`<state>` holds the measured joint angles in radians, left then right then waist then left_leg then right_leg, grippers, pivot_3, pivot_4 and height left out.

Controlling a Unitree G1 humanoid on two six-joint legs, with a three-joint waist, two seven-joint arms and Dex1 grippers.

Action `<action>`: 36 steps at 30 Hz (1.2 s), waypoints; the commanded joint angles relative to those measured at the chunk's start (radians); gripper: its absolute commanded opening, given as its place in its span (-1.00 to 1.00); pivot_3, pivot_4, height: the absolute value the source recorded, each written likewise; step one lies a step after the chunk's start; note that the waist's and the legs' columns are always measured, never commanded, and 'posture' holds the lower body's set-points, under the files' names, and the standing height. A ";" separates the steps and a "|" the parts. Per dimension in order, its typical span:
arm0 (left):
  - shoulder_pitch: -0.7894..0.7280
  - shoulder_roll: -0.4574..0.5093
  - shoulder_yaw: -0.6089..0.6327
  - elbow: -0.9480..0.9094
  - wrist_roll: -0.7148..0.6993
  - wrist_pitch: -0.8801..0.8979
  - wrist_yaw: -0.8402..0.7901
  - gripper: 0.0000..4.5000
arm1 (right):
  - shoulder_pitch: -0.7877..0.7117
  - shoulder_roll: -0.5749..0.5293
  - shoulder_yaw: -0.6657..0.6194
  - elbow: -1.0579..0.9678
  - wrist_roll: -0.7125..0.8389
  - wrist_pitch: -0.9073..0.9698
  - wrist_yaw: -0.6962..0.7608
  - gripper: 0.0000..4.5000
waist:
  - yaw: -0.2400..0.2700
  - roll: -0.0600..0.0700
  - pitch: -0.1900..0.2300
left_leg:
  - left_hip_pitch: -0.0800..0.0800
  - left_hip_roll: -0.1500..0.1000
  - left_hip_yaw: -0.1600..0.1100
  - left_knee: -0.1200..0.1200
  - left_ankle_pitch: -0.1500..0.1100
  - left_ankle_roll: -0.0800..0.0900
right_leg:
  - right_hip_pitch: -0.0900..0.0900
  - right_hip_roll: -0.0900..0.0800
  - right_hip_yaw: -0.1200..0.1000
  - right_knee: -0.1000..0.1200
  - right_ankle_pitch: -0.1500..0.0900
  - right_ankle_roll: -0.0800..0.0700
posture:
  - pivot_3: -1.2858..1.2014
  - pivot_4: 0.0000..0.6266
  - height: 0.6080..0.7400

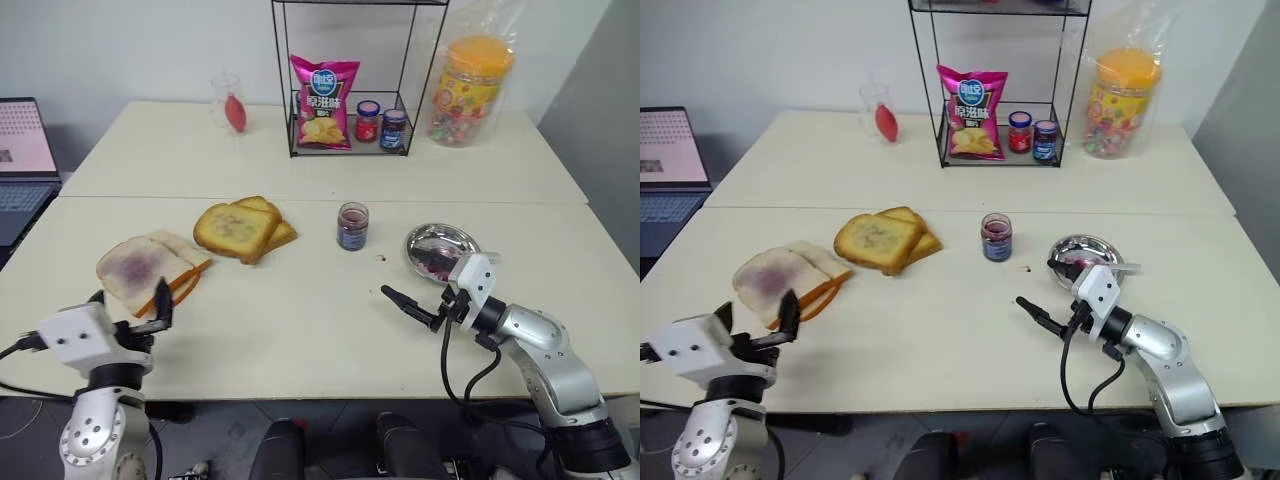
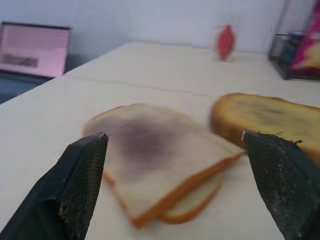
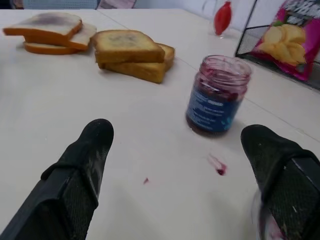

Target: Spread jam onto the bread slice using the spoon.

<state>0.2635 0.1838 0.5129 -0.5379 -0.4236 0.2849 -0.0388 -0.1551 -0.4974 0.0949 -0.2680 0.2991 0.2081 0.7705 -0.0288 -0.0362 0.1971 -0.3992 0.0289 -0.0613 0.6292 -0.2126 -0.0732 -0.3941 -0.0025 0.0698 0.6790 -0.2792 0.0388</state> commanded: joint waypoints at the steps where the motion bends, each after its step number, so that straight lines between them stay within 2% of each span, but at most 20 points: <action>1: -0.076 0.018 0.063 0.013 -0.085 0.084 0.067 1.00 | -0.125 -0.017 0.035 -0.081 0.077 0.114 0.071 0.98 | 0.000 0.000 0.000 | 0.000 0.000 0.000 0.000 0.000 0.000 | 0.000 0.000 0.000 -0.001 0.000 0.001 | 0.03 -0.52 1.00; 4: -0.129 0.022 0.095 0.053 -0.138 0.140 0.104 1.00 | -0.197 -0.031 0.057 -0.096 0.107 0.185 0.111 0.98 | -0.003 -0.001 0.000 | 0.001 0.000 0.001 0.000 0.000 0.000 | 0.001 0.000 0.001 -0.001 0.004 0.006 | 0.03 -0.52 1.00; 12: -0.224 0.006 0.153 0.117 -0.230 0.220 0.211 1.00 | -0.422 -0.099 0.076 -0.091 0.238 0.390 0.264 0.98 | -0.003 -0.002 0.000 | 0.000 0.000 -0.001 0.000 0.000 0.000 | 0.001 0.000 -0.001 -0.001 0.004 0.006 | 0.03 -0.52 1.00; 15: -0.233 0.004 0.153 0.120 -0.243 0.233 0.234 1.00 | -0.475 -0.111 0.067 -0.073 0.282 0.451 0.295 0.98 | -0.003 -0.003 -0.001 | 0.001 0.000 -0.001 0.000 0.000 0.000 | 0.001 0.000 -0.001 -0.001 0.005 0.007 | 0.03 -0.52 1.00; 19: -0.290 -0.002 0.142 0.139 -0.293 0.286 0.285 1.00 | -0.617 -0.143 0.065 0.007 0.328 0.549 0.370 0.98 | -0.003 -0.003 0.000 | 0.000 0.000 -0.001 0.000 0.000 0.000 | 0.001 0.000 -0.002 -0.001 0.005 0.006 | 0.03 -0.52 1.00; 28: -0.363 -0.048 0.173 0.137 -0.376 0.322 0.429 1.00 | -0.660 -0.144 0.073 0.068 0.303 0.536 0.395 0.98 | -0.002 -0.004 0.000 | -0.002 0.000 -0.002 -0.001 0.000 0.000 | -0.001 0.000 -0.002 -0.003 0.005 0.007 | 0.03 -0.52 1.00; 31: -0.379 -0.067 0.182 0.128 -0.398 0.315 0.477 0.81 | -0.664 -0.141 0.071 0.080 0.295 0.532 0.395 1.00 | -0.002 -0.004 0.000 | -0.002 0.000 -0.001 -0.001 0.000 0.000 | -0.001 0.000 -0.002 -0.003 0.005 0.007 | 0.03 -0.52 1.00; 36: -0.380 -0.063 0.177 0.128 -0.409 0.310 0.503 0.34 | -0.667 -0.138 0.070 0.086 0.281 0.522 0.392 1.00 | -0.002 -0.004 0.000 | -0.002 0.000 -0.001 -0.001 0.000 0.000 | -0.001 0.000 -0.002 -0.003 0.005 0.007 | 0.03 -0.52 1.00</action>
<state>-0.1109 0.1133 0.6828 -0.3793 -0.8203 0.6064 0.4519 -0.7951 -0.6326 0.1809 -0.1700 0.5780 0.7488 1.1567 -0.0313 -0.0401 0.1967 -0.4009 0.0292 -0.0628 0.6283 -0.2128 -0.0734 -0.3947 -0.0023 0.0679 0.6760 -0.2737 0.0463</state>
